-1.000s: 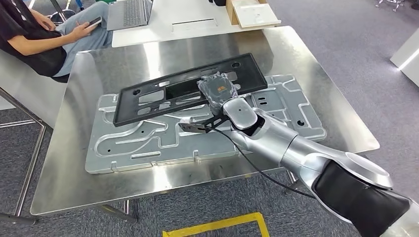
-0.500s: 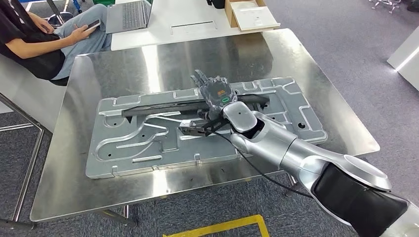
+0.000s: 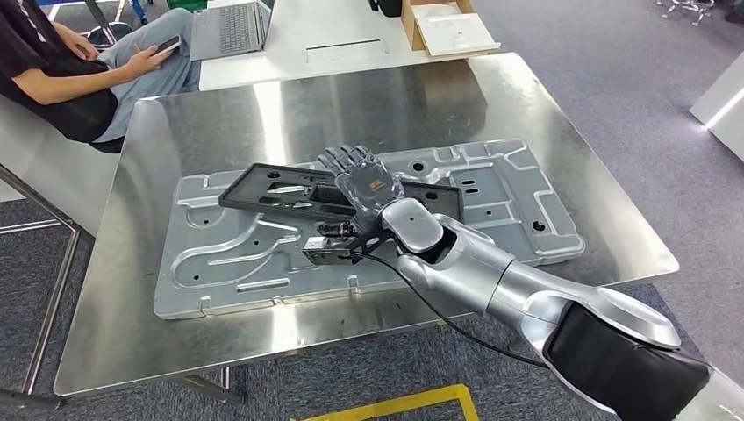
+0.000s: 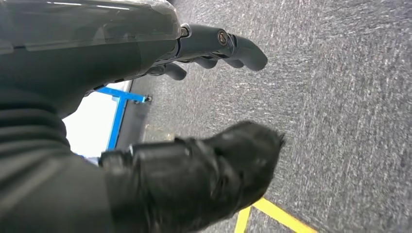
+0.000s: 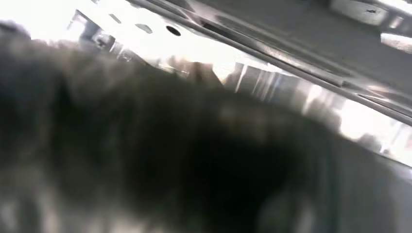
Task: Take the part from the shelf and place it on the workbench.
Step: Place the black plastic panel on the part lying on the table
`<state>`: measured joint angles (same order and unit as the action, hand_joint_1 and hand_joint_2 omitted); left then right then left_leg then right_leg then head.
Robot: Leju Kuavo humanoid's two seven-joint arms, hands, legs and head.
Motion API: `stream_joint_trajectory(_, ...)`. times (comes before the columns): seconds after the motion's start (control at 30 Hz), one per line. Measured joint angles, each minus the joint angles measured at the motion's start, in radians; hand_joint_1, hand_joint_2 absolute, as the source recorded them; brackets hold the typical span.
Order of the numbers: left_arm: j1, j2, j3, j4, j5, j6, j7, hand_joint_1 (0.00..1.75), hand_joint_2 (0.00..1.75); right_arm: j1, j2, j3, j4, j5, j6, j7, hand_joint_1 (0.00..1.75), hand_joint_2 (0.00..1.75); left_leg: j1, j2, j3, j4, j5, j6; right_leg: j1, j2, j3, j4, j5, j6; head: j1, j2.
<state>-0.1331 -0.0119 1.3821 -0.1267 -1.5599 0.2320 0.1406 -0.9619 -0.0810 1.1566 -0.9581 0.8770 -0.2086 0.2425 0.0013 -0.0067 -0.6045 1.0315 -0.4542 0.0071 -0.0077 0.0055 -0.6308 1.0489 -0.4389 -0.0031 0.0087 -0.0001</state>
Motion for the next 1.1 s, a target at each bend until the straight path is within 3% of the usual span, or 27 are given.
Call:
stream_joint_trajectory(0.1,0.0,0.0,0.0,0.0,0.0,-0.002,-0.007,0.0,0.0,-0.003,0.004,0.0,-0.004,0.0,-0.001,-0.001,0.0,0.0,0.004,0.001,-0.014,0.034,-0.027,-0.016,-0.007,-0.002,0.007,-0.011,0.004,-0.014,-0.002,0.0)
stream_joint_trajectory(0.2,0.001,-0.001,0.0,0.0,-0.002,-0.011,-0.022,0.0,0.0,-0.004,0.007,0.0,-0.008,-0.002,-0.002,-0.004,0.0,0.0,0.01,0.002,-0.094,0.2,-0.106,-0.033,-0.011,-0.002,0.01,-0.013,0.004,-0.02,-0.005,0.0)
stream_joint_trajectory(0.23,0.001,-0.001,0.0,0.0,-0.002,-0.015,-0.025,0.0,0.0,-0.002,0.008,0.0,-0.008,-0.003,-0.002,-0.004,0.0,0.0,0.013,0.002,-0.118,0.243,-0.116,-0.036,-0.011,-0.002,0.01,-0.013,0.003,-0.021,-0.005,0.0)
stream_joint_trajectory(0.27,0.001,-0.002,0.0,0.0,-0.002,-0.019,-0.027,0.0,0.0,-0.001,0.008,0.0,-0.008,-0.004,-0.001,-0.005,0.0,0.0,0.014,0.002,-0.126,0.253,-0.107,-0.038,-0.011,-0.002,0.011,-0.013,0.003,-0.021,-0.005,0.0)
stream_joint_trajectory(0.3,0.002,-0.003,0.0,0.0,-0.002,-0.023,-0.028,0.0,0.0,0.001,0.008,0.0,-0.009,-0.004,-0.001,-0.006,0.0,0.0,0.016,0.002,-0.115,0.224,-0.08,-0.039,-0.012,-0.002,0.012,-0.012,0.002,-0.02,-0.005,0.0)
stream_joint_trajectory(0.4,0.002,-0.003,0.0,0.0,-0.001,-0.029,-0.023,0.0,0.0,-0.002,0.008,0.0,-0.01,-0.004,-0.001,-0.006,0.0,0.0,0.015,0.001,-0.026,0.039,0.008,-0.033,-0.012,0.0,0.017,-0.01,0.0,-0.012,-0.004,0.0)
stream_joint_trajectory(0.47,0.001,-0.004,0.0,0.0,0.0,-0.035,-0.017,0.0,0.0,-0.003,0.008,0.0,-0.01,-0.005,-0.001,-0.006,0.0,0.0,0.01,-0.002,-0.005,-0.005,0.016,-0.025,-0.01,0.001,0.015,-0.012,0.004,-0.001,-0.004,0.0)
stream_joint_trajectory(0.57,0.0,-0.004,0.0,0.0,0.001,-0.042,-0.012,0.0,0.0,-0.003,0.007,0.0,-0.01,-0.005,-0.002,-0.008,0.0,0.0,0.009,-0.001,-0.007,-0.014,0.027,-0.005,-0.01,0.001,0.01,-0.01,-0.002,0.016,-0.003,0.0)
stream_joint_trajectory(0.63,0.0,-0.005,0.0,0.0,0.001,-0.045,-0.012,0.0,0.0,-0.004,0.004,0.0,-0.01,-0.003,-0.007,-0.008,0.0,0.0,0.012,0.003,-0.01,-0.023,0.038,0.011,-0.01,0.0,-0.014,0.05,-0.056,0.021,-0.001,0.0)
stream_joint_trajectory(0.7,0.0,-0.006,0.0,0.0,0.001,-0.049,-0.012,0.0,0.0,-0.002,0.0,0.0,-0.01,0.0,-0.013,-0.008,0.0,0.0,0.008,0.005,-0.021,-0.023,0.046,0.023,-0.01,-0.001,-0.06,0.177,-0.135,0.021,0.0,0.0)
stream_joint_trajectory(0.73,0.0,-0.006,0.0,0.0,0.001,-0.052,-0.014,0.0,0.0,0.0,-0.002,0.0,-0.01,0.002,-0.015,-0.008,0.0,0.0,0.007,0.006,-0.029,-0.022,0.051,0.026,-0.01,-0.001,-0.076,0.23,-0.158,0.021,0.001,0.0)
stream_joint_trajectory(0.77,0.0,-0.006,0.0,0.0,0.002,-0.055,-0.016,0.0,0.0,0.002,-0.003,0.0,-0.01,0.004,-0.015,-0.008,0.0,0.0,0.005,0.006,-0.036,-0.02,0.055,0.027,-0.01,-0.001,-0.079,0.255,-0.164,0.021,0.0,0.0)
stream_joint_trajectory(0.8,0.0,-0.006,0.0,0.0,0.004,-0.057,-0.019,0.0,0.0,0.003,-0.004,0.0,-0.01,0.006,-0.016,-0.008,0.0,0.0,0.005,0.005,-0.044,-0.017,0.06,0.027,-0.01,-0.001,-0.062,0.239,-0.151,0.02,0.0,0.0)
stream_joint_trajectory(0.9,0.0,-0.006,0.002,0.0,0.012,-0.062,-0.03,0.0,0.0,-0.002,-0.005,0.0,-0.012,0.01,-0.016,-0.008,0.0,0.0,0.003,0.004,-0.067,-0.004,0.071,0.019,-0.008,-0.002,0.058,0.059,-0.09,0.013,0.0,0.0)
stream_joint_trajectory(0.93,0.0,-0.006,0.003,0.0,0.015,-0.063,-0.033,0.0,0.0,-0.005,-0.006,0.0,-0.014,0.01,-0.016,-0.008,0.0,0.0,0.002,0.004,-0.073,-0.001,0.076,0.013,-0.005,-0.001,0.082,0.019,-0.079,0.011,0.0,0.0)
stream_joint_trajectory(1.03,0.001,-0.006,0.004,0.0,0.016,-0.069,-0.039,0.0,0.0,-0.01,-0.008,0.0,-0.019,0.012,-0.016,-0.007,0.0,0.0,0.002,0.003,-0.08,-0.004,0.096,-0.006,-0.002,0.001,0.082,-0.006,-0.062,0.001,0.001,0.0)
stream_joint_trajectory(1.1,0.003,-0.007,0.005,0.0,0.011,-0.074,-0.039,0.0,0.0,-0.01,-0.008,0.0,-0.021,0.014,-0.015,-0.004,0.0,0.0,0.005,0.002,-0.09,0.008,0.075,-0.019,-0.006,-0.001,0.072,-0.016,-0.043,-0.012,0.001,0.0)
